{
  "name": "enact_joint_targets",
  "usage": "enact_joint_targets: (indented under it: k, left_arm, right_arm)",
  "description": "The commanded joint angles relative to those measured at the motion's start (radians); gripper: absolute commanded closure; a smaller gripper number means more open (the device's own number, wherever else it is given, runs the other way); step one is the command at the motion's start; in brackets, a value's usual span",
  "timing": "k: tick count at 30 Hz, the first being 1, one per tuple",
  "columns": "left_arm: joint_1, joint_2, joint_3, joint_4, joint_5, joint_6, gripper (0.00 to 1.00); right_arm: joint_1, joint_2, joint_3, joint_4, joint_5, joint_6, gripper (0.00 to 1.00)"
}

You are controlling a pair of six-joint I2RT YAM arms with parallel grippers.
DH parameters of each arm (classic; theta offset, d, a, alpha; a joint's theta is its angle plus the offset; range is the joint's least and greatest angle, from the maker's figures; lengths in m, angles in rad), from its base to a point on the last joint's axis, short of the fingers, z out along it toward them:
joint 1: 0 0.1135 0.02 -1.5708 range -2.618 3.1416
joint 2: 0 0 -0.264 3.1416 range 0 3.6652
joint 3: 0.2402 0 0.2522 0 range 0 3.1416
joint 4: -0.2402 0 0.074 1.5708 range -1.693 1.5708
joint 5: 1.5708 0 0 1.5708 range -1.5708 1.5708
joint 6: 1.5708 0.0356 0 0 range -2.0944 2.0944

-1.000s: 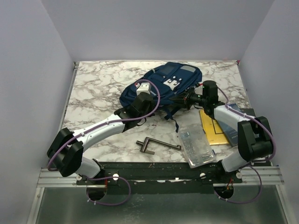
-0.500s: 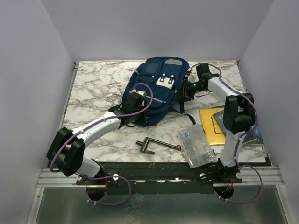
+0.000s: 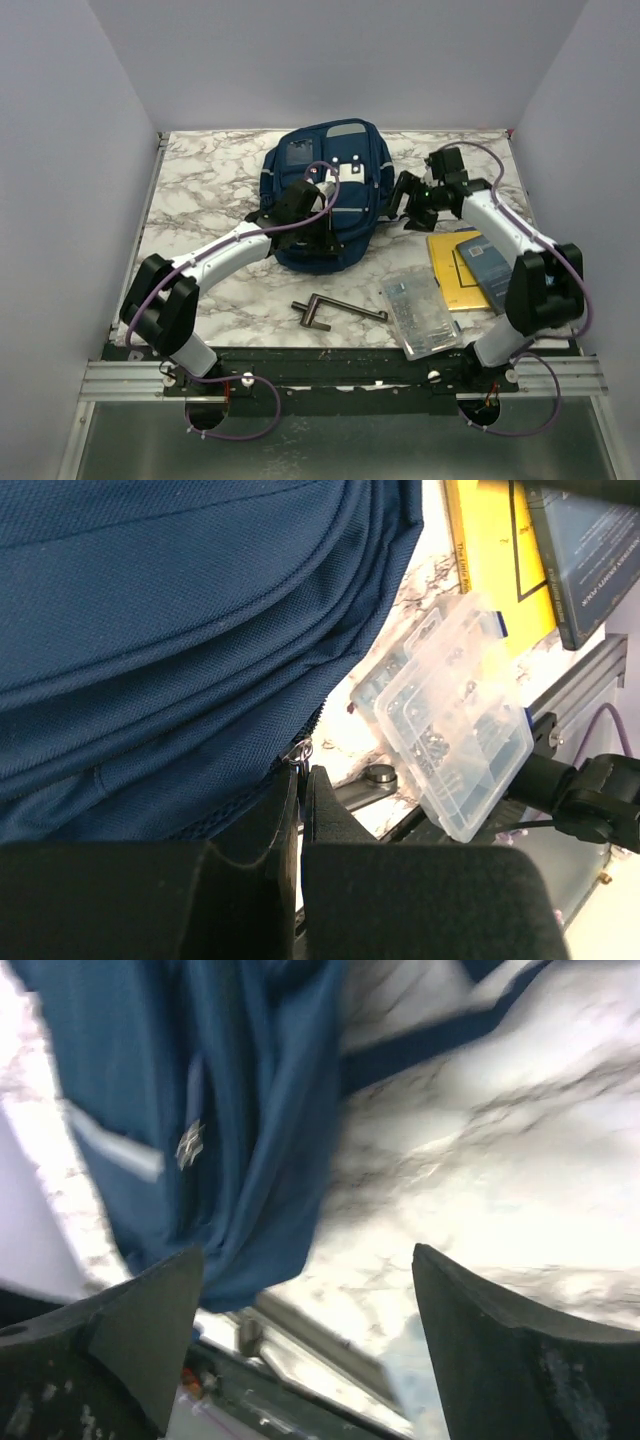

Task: Pack the student bag
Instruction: Unzip the student bag at the center of the board.

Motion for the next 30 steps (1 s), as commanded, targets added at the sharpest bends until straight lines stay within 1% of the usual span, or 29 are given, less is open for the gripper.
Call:
enact_joint_targets:
  k: [1,2,3,5,9,11,14,15,19,20,21,25,28,30]
  left_arm:
    - [-0.024,0.049,0.091,0.063,0.122,-0.015,1.0]
    - [-0.037,0.058,0.105,0.059,0.122,-0.012,1.0]
    - [-0.05,0.067,0.118,0.05,0.114,-0.005,1.0]
    - [-0.074,0.075,0.139,0.031,0.087,0.007,1.0]
    - [-0.112,0.075,0.15,0.005,0.037,0.027,1.0]
    - [-0.126,0.07,0.146,-0.02,-0.012,0.044,1.0]
    - [-0.143,0.062,0.13,-0.049,-0.08,0.068,1.0]
    - [-0.148,0.065,0.129,-0.063,-0.113,0.073,1.0]
    - [-0.15,0.076,0.128,-0.158,-0.232,0.099,1.0]
    - [-0.149,0.075,0.125,-0.18,-0.264,0.111,1.0]
    - [-0.149,0.07,0.118,-0.199,-0.288,0.126,1.0]
    - [-0.144,0.048,0.098,-0.296,-0.4,0.198,1.0]
    - [-0.133,0.041,0.11,-0.379,-0.423,0.267,1.0]
    - [-0.122,0.046,0.127,-0.428,-0.421,0.327,1.0]
  right_arm:
    - [0.114,-0.174,-0.255,0.275,-0.134,0.337,0.16]
    - [0.145,-0.214,-0.311,0.343,-0.129,0.397,0.18]
    - [0.174,-0.234,-0.328,0.381,-0.095,0.44,0.19]
    - [0.224,-0.246,-0.337,0.389,-0.011,0.47,0.2]
    - [0.225,-0.236,-0.354,0.386,0.118,0.502,0.27]
    - [0.226,-0.226,-0.356,0.39,0.16,0.505,0.33]
    - [0.226,-0.208,-0.362,0.385,0.212,0.517,0.36]
    - [0.225,-0.203,-0.366,0.389,0.225,0.521,0.43]
    - [0.225,-0.201,-0.379,0.398,0.235,0.503,0.91]
    - [0.217,-0.203,-0.383,0.397,0.234,0.486,0.99]
    - [0.206,-0.205,-0.387,0.399,0.224,0.47,1.0]
    - [0.132,-0.207,-0.405,0.462,0.077,0.347,1.0]
    - [0.089,-0.157,-0.344,0.404,-0.037,0.231,1.0]
    - [0.054,-0.131,-0.328,0.402,-0.133,0.181,1.0]
